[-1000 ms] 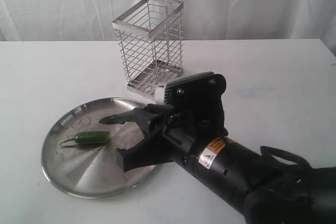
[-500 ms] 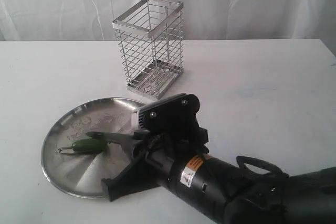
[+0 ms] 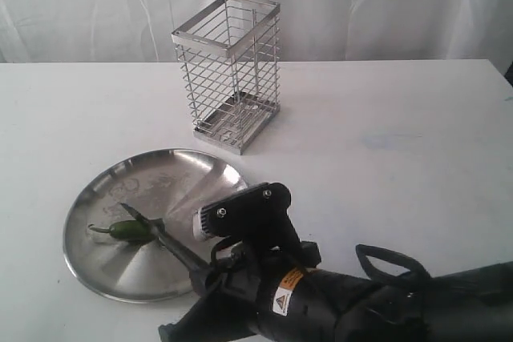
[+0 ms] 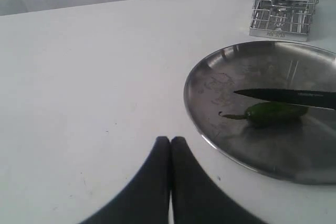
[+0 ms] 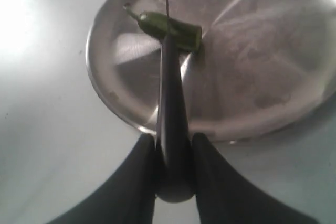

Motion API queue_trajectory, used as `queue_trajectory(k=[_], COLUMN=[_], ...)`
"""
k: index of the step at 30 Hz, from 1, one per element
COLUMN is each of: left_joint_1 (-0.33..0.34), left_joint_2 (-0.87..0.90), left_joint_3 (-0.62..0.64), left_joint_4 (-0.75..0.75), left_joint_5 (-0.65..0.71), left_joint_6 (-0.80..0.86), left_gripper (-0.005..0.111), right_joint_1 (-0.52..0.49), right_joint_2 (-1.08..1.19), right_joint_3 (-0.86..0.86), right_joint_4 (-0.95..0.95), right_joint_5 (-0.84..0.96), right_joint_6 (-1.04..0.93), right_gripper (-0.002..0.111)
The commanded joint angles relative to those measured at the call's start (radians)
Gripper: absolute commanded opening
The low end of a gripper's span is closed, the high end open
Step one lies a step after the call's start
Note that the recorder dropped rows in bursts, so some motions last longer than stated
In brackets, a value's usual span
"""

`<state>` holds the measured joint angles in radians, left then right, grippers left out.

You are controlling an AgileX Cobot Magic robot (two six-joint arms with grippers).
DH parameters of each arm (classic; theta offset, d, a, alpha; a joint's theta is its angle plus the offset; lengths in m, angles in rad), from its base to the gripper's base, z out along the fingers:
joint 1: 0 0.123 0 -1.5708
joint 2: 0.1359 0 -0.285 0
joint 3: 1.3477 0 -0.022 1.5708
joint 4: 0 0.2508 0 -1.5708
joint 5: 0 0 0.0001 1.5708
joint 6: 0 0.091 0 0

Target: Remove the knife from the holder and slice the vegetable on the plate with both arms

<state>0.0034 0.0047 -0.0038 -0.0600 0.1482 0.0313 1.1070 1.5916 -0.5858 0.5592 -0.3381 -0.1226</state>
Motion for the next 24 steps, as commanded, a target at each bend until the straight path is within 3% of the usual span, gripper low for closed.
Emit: queue_trajectory(k=[1,9,15,24], left_joint_1=[-0.005,-0.005,-0.005,-0.005], left_joint_2=[-0.005,-0.005,-0.005,-0.005], left_joint_3=[0.004,0.004,0.004,0.004], left_joint_4=[-0.006,-0.006,-0.006,-0.006], left_joint_5=[0.001,0.001,0.001,0.001], left_joint_6=[-0.004,-0.004,-0.004,-0.004], left_gripper=[0.000,0.000,0.000,0.000], right_joint_1=[0.002,0.002,0.002,-0.002], right_joint_2=[0.028,0.041,0.063,0.076], right_joint_3=[0.003,-0.003,-0.018,-0.022], right_joint_4=[0.095,0.117,0.121,0.133], right_joint_5=[0.040,0.070,0.186,0.163], right_joint_6=[-0.008,-0.023,-0.039,-0.030], right_gripper=[0.000,0.000,0.000,0.000])
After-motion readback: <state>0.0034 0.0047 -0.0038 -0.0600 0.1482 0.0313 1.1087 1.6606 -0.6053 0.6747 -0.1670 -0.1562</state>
